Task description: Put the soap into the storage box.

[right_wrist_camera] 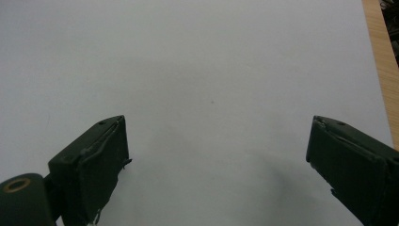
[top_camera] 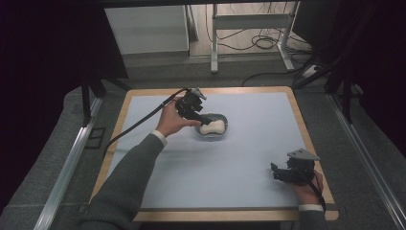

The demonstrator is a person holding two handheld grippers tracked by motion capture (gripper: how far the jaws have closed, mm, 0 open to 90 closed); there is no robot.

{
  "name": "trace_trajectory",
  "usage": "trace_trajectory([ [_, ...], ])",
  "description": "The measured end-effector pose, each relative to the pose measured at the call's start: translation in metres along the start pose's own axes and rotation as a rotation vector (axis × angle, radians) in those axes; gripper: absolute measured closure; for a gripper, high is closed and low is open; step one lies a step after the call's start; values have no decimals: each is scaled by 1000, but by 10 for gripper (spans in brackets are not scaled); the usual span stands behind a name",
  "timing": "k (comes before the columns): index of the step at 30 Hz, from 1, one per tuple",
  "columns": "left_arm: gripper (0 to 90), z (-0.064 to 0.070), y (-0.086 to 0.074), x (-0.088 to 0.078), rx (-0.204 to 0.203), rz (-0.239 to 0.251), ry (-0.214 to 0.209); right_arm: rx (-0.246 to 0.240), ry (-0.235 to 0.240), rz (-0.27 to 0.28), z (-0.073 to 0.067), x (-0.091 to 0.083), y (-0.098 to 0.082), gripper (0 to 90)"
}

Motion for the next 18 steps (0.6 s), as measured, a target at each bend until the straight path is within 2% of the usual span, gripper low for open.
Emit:
trace_trajectory([
  [1,297,0,-7,-7,-6,9,-8,0,0,-1,0,0,0,59],
  [4,297,1,-14,-14,-10,19,-8,0,-1,-4,-1,1,0,59],
  [8,296,3,-38,-29,-51,46,-24,-3,-1,-7,-1,1,0,59],
  [9,297,3,-38,-29,-51,46,-24,-3,-1,-7,-1,1,0,59],
  [10,297,4,-48,-33,-75,63,-26,-4,-1,-7,-1,2,-1,59],
  [17,290,10,-84,-44,-128,67,-44,-5,0,-7,-2,2,0,59],
  [18,290,13,-98,-48,-140,74,-36,-4,0,-7,-2,2,0,59],
])
Point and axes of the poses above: each handheld gripper's, and its own axes: x roughly forward along the jaws, y roughly out of its top, z roughly to its right, the point moved 3 cm from there along x, roughly forward along the jaws, and after that the axes turned 9 degrees about y, right-handed, at the moved point
